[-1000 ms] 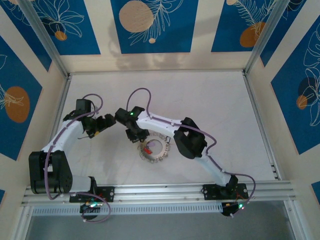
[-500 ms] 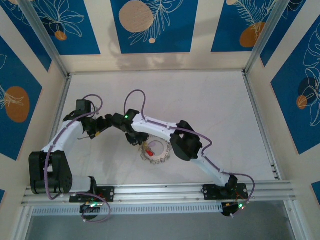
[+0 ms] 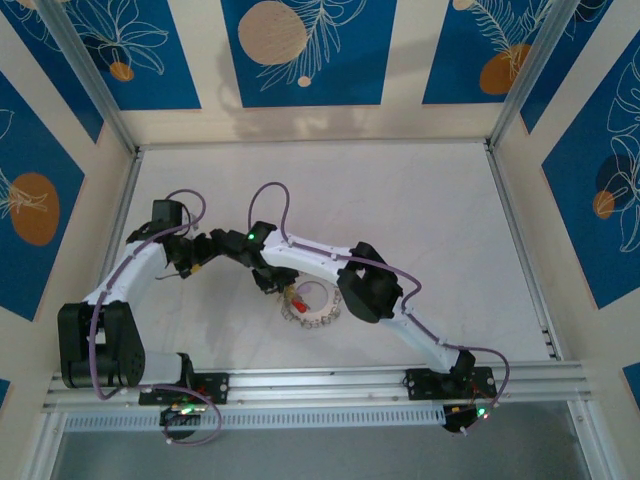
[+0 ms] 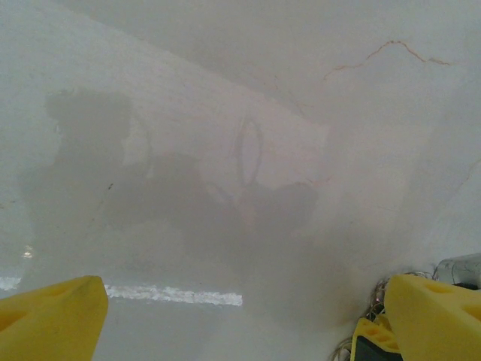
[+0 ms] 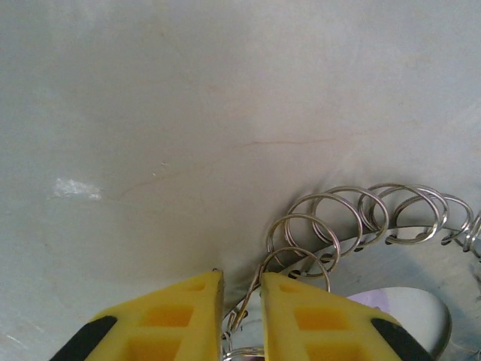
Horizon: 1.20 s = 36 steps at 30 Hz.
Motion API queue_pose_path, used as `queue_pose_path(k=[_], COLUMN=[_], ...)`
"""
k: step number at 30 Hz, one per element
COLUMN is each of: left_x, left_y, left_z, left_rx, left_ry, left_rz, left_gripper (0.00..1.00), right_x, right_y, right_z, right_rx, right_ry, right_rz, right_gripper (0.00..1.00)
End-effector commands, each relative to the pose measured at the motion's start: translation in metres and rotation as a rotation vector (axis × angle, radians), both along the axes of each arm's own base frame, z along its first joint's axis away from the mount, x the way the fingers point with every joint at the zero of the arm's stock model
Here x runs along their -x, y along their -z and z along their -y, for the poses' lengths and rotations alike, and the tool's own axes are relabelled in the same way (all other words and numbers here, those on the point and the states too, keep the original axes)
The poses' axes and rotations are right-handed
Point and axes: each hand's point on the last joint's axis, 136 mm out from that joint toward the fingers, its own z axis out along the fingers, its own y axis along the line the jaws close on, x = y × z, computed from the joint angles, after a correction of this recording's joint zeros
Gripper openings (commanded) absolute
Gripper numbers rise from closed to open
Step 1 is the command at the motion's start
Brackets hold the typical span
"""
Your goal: Put the keys on the keyring
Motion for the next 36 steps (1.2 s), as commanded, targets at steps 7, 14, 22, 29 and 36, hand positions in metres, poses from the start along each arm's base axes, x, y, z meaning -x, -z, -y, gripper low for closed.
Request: queue_pose_path(k=[7, 14, 22, 29, 36], left_x=[0.003, 0.002, -0.002, -0.004, 0.003], left_y=[-0.004, -0.005, -0.015, -0.038, -0.068], left_z=[-0.001, 0.000, 0.009, 0.030, 0.071], left_rx=[0.017, 0.019, 0.058, 0.089, 0.078], left_ry=[-0.011, 0.000, 0.044, 0.141, 0.377], left_rz=[0.008, 0.017, 0.098, 0.284, 0.461], left_gripper=[0.95, 0.94, 0.94, 0.88, 0.87], right_x=[-0.005, -0.014, -0.017, -0.022, -0.010], right_y=[-0.004, -0.034, -0.066, -0.094, -0.136], right_z=[0.009, 0.008, 0.013, 0.026, 0.047], right_rx=[0.048, -0.005, -0.181, -0.471, -0.900], right_ry=[-0.021, -0.070, -0.141, -0.203, -0.409], right_rz=[0.022, 0.100, 0.190, 0.271, 0.429], right_gripper=[0.13, 0.00, 0.00, 0.00, 0.00])
